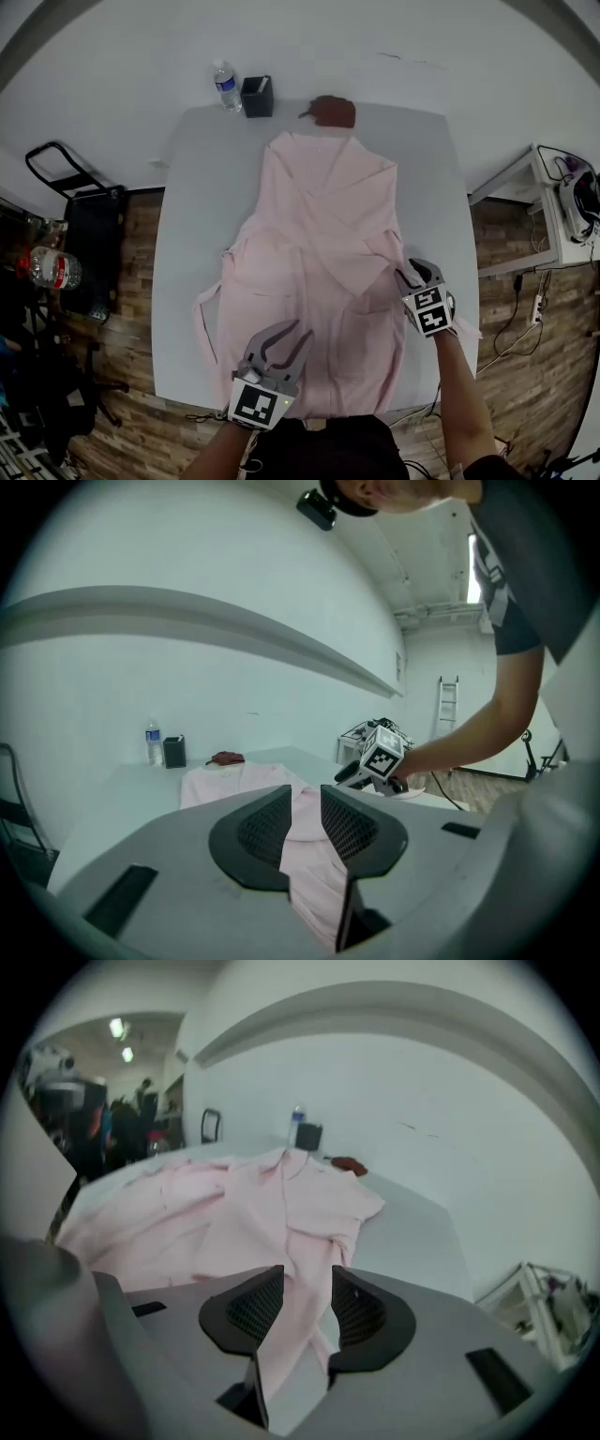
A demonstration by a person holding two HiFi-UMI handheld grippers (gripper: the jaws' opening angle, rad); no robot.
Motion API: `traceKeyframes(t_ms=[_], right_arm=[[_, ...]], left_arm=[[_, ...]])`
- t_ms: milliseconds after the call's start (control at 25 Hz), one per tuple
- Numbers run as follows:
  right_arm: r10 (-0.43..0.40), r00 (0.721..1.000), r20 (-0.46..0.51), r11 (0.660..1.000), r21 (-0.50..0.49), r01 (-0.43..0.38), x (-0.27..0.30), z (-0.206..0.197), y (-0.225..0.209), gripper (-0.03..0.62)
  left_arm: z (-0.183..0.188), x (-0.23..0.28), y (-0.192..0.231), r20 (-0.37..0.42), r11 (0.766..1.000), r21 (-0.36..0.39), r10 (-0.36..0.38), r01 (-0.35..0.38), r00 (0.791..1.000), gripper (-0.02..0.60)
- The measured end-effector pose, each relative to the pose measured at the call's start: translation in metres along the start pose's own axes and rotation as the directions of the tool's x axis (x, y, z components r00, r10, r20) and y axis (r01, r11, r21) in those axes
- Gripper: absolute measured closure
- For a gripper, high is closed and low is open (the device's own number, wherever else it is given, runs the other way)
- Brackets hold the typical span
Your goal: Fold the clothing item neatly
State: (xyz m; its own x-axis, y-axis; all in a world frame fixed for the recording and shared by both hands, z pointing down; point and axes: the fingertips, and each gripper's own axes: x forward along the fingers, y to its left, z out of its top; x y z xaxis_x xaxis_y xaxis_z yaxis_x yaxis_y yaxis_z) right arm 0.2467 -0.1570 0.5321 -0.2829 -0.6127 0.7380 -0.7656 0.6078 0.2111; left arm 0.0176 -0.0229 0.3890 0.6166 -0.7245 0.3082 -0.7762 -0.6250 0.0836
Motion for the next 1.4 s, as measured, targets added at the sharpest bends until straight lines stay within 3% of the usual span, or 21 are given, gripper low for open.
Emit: traceKeyframes(t_ms=[80, 280, 480, 640, 760, 880, 1000, 1200, 1400], right_arm=[[0.016, 0.994, 0.109, 0.994, 0.107, -0.027, -0.015, 0.023, 0.013, 0.431], [0.102, 0.953, 0.284, 0.962, 0.217, -0.168, -0.02, 0.087, 0.063, 0.509], [0.19, 0.934, 0.304, 0.965, 0.119, -0.235, 0.043, 0.16, 0.103, 0.51], [0.289, 0.899, 0.328, 0.943, 0.066, -0.327, 0.103, 0.225, 0.103, 0.508], [0.37, 0.873, 0.317, 0.915, 0.038, -0.401, 0.138, 0.249, 0.093, 0.505], [0.431, 0.851, 0.301, 0.886, 0.038, -0.462, 0.165, 0.261, 0.089, 0.5], [0.472, 0.839, 0.27, 0.86, 0.071, -0.506, 0.191, 0.264, 0.086, 0.496], [0.546, 0.824, 0.153, 0.827, 0.061, -0.559, 0.238, 0.261, 0.091, 0.462], [0.603, 0.798, 0.0, 0.798, -0.027, -0.602, 0.267, 0.266, 0.11, 0.467]], left_arm=[[0.009, 0.005, -0.004, 0.026, 1.0, -0.007, -0.012, 0.012, 1.0, 0.491], [0.021, 0.011, -0.01, 0.044, 0.999, 0.001, -0.035, 0.035, 0.998, 0.543], [0.011, -0.003, -0.005, 0.029, 1.0, 0.005, -0.018, 0.018, 0.999, 0.543], [-0.002, -0.005, 0.012, 0.009, 0.999, -0.025, 0.03, -0.03, 0.999, 0.543], [0.003, 0.008, 0.035, 0.038, 0.994, -0.064, 0.092, -0.09, 0.995, 0.543], [0.014, 0.025, 0.069, 0.07, 0.97, -0.164, 0.191, -0.177, 0.979, 0.543], [0.024, 0.047, 0.097, 0.084, 0.951, -0.197, 0.257, -0.237, 0.963, 0.543], [0.028, 0.07, 0.105, 0.085, 0.955, -0.164, 0.263, -0.247, 0.961, 0.543], [0.004, 0.071, 0.109, 0.028, 0.944, -0.2, 0.274, -0.263, 0.961, 0.543]])
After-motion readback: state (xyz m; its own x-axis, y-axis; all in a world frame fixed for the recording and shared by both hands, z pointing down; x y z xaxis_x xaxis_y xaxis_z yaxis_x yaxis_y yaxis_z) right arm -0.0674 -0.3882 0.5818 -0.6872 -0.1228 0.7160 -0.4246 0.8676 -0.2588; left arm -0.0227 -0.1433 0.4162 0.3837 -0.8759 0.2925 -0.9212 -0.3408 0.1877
